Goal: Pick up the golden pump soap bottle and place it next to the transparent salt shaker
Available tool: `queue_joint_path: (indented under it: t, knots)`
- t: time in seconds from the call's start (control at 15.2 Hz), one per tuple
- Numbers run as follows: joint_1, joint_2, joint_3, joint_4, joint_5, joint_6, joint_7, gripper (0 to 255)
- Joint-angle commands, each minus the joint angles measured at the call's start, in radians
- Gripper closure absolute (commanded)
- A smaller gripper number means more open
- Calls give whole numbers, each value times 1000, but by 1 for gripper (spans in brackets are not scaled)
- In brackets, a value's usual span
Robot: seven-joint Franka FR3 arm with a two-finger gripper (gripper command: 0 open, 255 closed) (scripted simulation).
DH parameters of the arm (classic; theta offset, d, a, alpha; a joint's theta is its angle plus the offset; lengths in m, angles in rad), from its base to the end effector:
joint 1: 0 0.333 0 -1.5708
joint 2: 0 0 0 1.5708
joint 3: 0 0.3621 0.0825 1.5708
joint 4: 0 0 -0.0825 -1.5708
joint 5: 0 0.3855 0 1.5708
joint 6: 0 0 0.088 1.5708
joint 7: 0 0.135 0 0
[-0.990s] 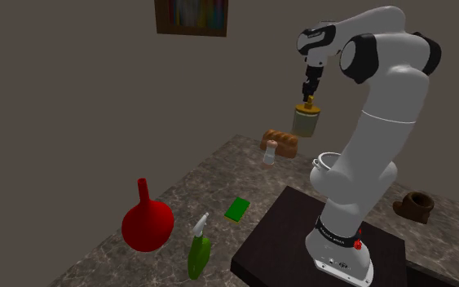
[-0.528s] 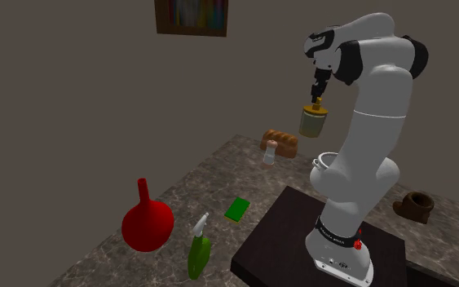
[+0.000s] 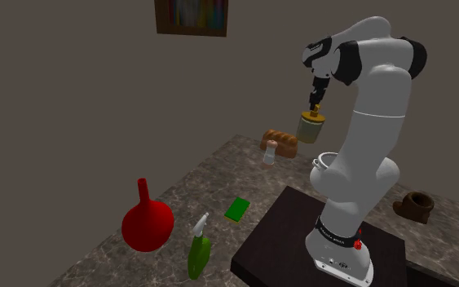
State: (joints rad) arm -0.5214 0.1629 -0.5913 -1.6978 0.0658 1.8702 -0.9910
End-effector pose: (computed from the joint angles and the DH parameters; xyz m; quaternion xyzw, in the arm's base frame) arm 0.2983 -0.5411 0.5273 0.9976 -0.0660 -0.0025 0.0231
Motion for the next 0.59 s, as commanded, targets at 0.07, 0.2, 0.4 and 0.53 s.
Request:
queue_joint_path:
  t: [0.07, 0.2, 0.4, 0.53]
  knots:
    - [1, 3, 1, -37, 2, 40, 0, 255]
    - [1, 7, 2, -59, 5, 66, -2, 255]
    - [1, 15, 4, -90, 11, 104, -5, 255]
    - [0, 21, 5, -110, 15, 129, -7, 255]
